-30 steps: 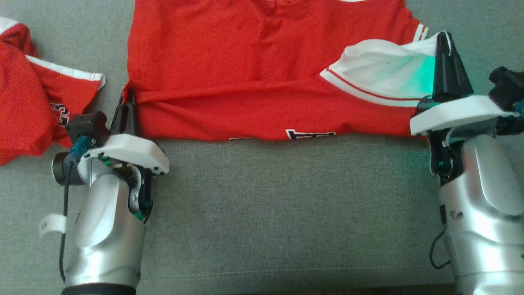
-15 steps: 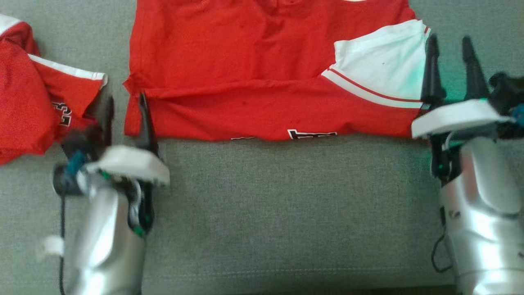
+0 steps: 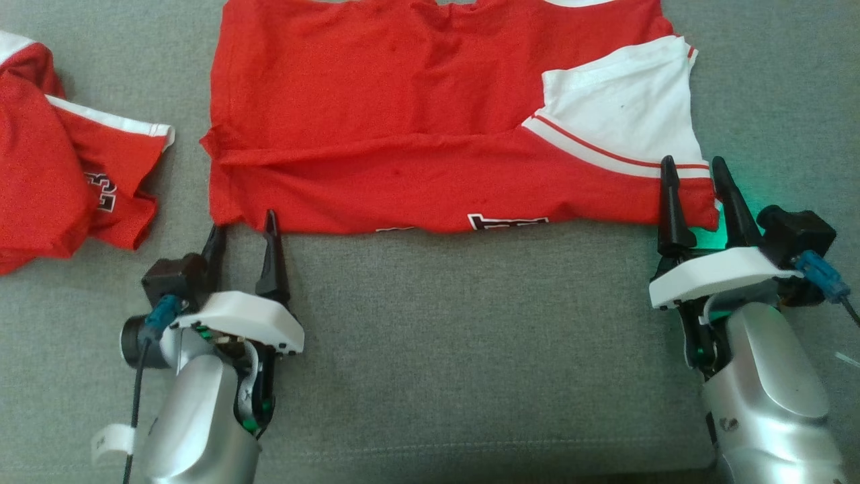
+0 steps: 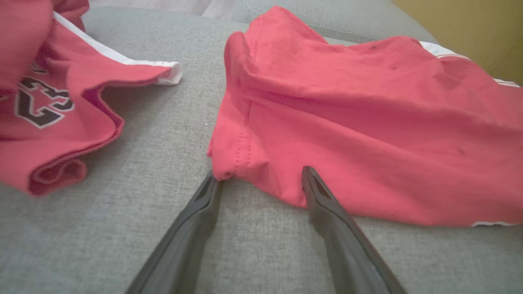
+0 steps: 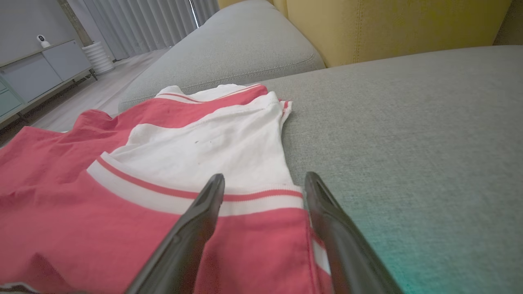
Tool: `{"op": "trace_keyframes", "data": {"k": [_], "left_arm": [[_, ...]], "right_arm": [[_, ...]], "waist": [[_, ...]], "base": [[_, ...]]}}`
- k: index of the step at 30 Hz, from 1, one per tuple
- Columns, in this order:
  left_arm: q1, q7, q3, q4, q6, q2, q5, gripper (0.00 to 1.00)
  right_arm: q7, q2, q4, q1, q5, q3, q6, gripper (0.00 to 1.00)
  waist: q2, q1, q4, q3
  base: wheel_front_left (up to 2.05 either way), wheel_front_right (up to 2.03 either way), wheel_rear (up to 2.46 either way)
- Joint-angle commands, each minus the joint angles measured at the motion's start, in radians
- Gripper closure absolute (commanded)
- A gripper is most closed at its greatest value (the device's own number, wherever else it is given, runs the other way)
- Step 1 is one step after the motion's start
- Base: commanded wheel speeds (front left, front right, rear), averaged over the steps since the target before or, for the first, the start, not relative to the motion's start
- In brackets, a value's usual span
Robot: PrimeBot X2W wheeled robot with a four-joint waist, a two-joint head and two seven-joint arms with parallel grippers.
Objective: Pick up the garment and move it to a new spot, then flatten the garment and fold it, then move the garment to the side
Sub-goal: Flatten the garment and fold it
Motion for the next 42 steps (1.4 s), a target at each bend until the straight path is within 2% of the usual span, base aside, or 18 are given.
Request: {"op": "trace_keyframes", "data": {"k": [1,15,35,42], "left_arm": [[0.015,-0.005,0.018,-0.011,-0.004,0.019,-0.007,0.00],[0.023,-0.005,0.004,0.071,-0.023,0.019,-0.011,0.00],[-0.026,-0.005,0.113,0.115,0.013,0.019,0.011,0.00],[-0.033,-0.005,0.144,0.135,0.006,0.019,0.000,0.00]], "right_arm": [[-0.013,0.008,-0.028,0.011,0.004,0.024,0.006,0.00],[-0.013,0.008,0.004,0.016,0.031,0.036,0.006,0.00],[-0.014,0.008,-0.032,0.006,0.059,0.062,0.006,0.00],[-0.014,0.008,-0.033,0.011,0.068,0.067,0.006,0.00]], "waist": [[0.0000,0.0000,-0.001,-0.001],[0.0000,0.0000,-0.014,-0.050],[0.0000,0.0000,-0.040,-0.030],[0.0000,0.0000,-0.047,-0.034]], "base": [[0.00,0.00,0.00],[0.00,0.00,0.00],[0.00,0.00,0.00],[0.00,0.00,0.00]]}}
